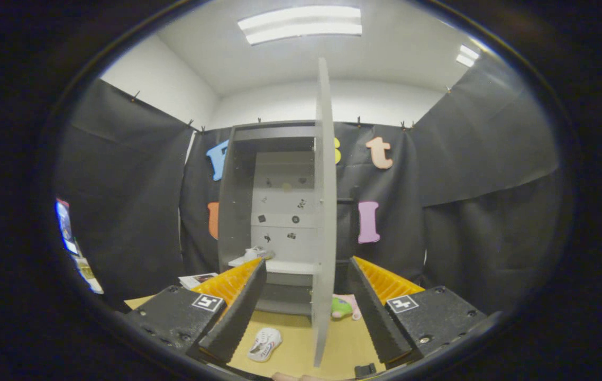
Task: Open the shoe cabinet door, grab the shoes and put them into the shoe cabinet, then close the shoe cabinet door.
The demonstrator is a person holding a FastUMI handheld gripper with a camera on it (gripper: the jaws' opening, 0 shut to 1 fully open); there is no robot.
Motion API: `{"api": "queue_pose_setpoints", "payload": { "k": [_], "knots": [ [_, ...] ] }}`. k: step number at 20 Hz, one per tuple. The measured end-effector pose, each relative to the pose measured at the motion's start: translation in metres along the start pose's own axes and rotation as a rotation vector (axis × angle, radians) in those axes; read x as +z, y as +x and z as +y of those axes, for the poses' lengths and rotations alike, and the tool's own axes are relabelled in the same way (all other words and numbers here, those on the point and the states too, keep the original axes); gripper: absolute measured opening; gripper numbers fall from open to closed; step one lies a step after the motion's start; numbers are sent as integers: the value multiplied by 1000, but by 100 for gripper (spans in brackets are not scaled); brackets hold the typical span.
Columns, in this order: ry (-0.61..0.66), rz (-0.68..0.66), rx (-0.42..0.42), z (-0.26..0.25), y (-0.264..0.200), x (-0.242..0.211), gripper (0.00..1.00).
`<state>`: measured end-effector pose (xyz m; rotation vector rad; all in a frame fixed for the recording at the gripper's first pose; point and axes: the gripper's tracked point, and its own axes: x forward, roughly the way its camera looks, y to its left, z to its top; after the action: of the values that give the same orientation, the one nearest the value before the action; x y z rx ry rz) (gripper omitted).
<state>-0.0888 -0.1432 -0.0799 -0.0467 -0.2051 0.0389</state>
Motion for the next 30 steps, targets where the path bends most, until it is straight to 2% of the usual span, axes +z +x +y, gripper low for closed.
{"api": "queue_pose_setpoints", "payload": {
  "k": [6,12,15,17,20,24,27,30],
  "knots": [
    [43,75,63,45,20,-64,98],
    [85,312,68,73,77,-189,98],
    [81,434,103,92,103,-251,98],
    [91,466,71,90,112,-277,96],
    [39,505,33,103,124,-316,94],
    [59,572,59,141,126,-361,91],
    [48,638,47,155,128,-397,90],
    [83,699,-25,153,134,-424,87]
  ]
}}
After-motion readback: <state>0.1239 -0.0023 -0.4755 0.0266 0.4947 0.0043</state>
